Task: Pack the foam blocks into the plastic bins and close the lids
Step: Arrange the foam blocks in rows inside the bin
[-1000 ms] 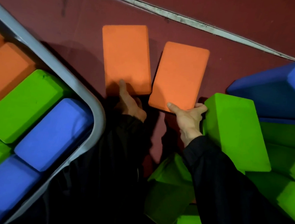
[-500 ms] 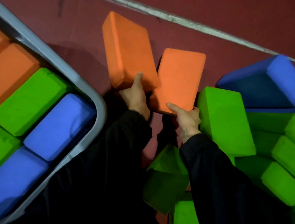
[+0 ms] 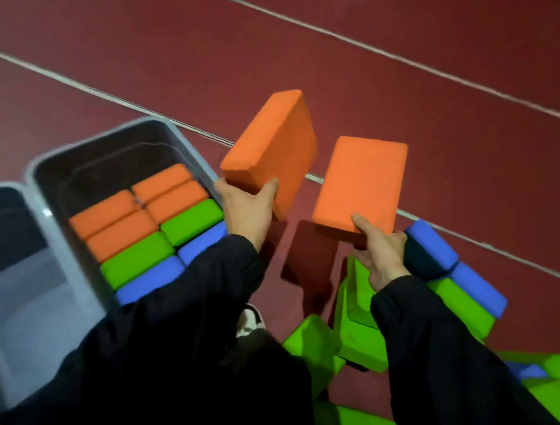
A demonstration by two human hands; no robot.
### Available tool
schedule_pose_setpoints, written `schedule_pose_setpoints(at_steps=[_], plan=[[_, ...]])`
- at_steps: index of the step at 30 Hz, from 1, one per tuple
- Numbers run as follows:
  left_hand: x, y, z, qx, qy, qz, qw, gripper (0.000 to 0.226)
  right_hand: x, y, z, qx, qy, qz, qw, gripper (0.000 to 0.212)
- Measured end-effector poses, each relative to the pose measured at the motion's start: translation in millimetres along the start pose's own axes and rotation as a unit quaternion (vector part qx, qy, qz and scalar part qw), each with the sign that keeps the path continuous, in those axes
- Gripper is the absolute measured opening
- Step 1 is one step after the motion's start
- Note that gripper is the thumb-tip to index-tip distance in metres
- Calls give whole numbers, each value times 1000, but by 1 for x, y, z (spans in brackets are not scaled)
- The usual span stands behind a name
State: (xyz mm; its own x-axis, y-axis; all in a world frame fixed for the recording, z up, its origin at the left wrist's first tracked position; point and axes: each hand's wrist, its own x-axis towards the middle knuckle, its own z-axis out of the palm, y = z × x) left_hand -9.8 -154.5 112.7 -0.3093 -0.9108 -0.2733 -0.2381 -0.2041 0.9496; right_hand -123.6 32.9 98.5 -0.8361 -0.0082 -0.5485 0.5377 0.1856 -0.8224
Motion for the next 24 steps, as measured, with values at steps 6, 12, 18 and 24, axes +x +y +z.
schedule_pose_setpoints(at_steps=[6, 12, 18, 24], plan=[[-36, 42, -207, 250, 66, 181, 949, 80, -103, -38, 31, -64, -75, -91, 991, 96], [-25, 51, -338, 372, 114, 186, 902, 89, -182, -51, 97, -248, -79, -286, 922, 102], [60, 62, -360, 430, 130, 202, 870, 85, -184, -69, 199, -402, -123, -438, 795, 95], [158, 48, -339, 526, 118, 224, 812, 90, -135, -84, 309, -476, -151, -505, 704, 73]])
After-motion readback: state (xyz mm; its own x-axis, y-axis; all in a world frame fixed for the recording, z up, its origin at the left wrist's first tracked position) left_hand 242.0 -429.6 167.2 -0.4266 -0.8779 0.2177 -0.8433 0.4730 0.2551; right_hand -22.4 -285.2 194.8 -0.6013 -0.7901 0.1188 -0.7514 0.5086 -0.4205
